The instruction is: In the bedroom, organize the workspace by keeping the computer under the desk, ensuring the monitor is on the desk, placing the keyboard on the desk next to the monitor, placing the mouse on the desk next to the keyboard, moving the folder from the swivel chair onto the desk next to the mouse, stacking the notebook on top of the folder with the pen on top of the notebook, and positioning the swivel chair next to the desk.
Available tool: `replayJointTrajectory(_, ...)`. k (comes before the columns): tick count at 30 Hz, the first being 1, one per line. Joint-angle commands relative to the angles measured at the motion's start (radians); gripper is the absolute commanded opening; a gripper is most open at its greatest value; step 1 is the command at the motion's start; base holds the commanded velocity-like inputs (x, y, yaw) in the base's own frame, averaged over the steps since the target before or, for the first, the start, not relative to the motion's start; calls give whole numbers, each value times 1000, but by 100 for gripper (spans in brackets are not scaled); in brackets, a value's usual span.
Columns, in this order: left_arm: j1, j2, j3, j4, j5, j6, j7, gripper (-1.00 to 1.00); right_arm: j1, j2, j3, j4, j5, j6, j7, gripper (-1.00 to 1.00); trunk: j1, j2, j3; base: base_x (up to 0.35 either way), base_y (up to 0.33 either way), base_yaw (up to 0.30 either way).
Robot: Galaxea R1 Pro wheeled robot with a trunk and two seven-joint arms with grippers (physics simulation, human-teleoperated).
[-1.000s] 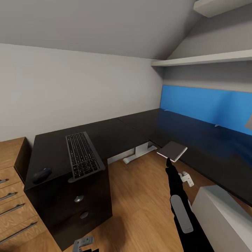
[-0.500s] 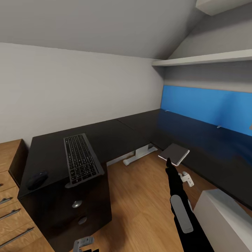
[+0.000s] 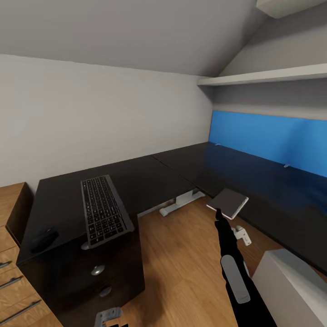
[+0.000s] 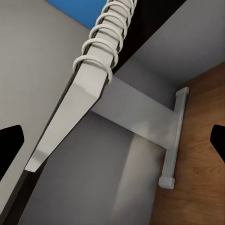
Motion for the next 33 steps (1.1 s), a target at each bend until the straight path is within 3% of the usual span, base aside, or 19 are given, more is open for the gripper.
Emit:
replayJointTrajectory(1, -1, 1, -4, -1, 10, 1, 9, 100, -1, 0, 0, -1, -8, -3, -1, 100, 0, 0, -1, 24, 0, 0)
replayJointTrajectory(21, -1, 0, -5, 5, 9, 1, 9, 100, -1, 0, -11, 0, -6, -3, -1, 100, 0, 0, -1, 3, 0, 0)
replayJointTrajectory(27, -1, 0, -5, 5, 10, 2, 9, 100, -1, 0, -11, 0, -5, -3, -1, 100, -23, 42, 18, 0, 0, 0)
replayJointTrajectory(33, -1, 0, -5, 5, 10, 1, 9, 100, -1, 0, -11, 0, -5, -3, -1, 100, -23, 42, 18, 0, 0, 0)
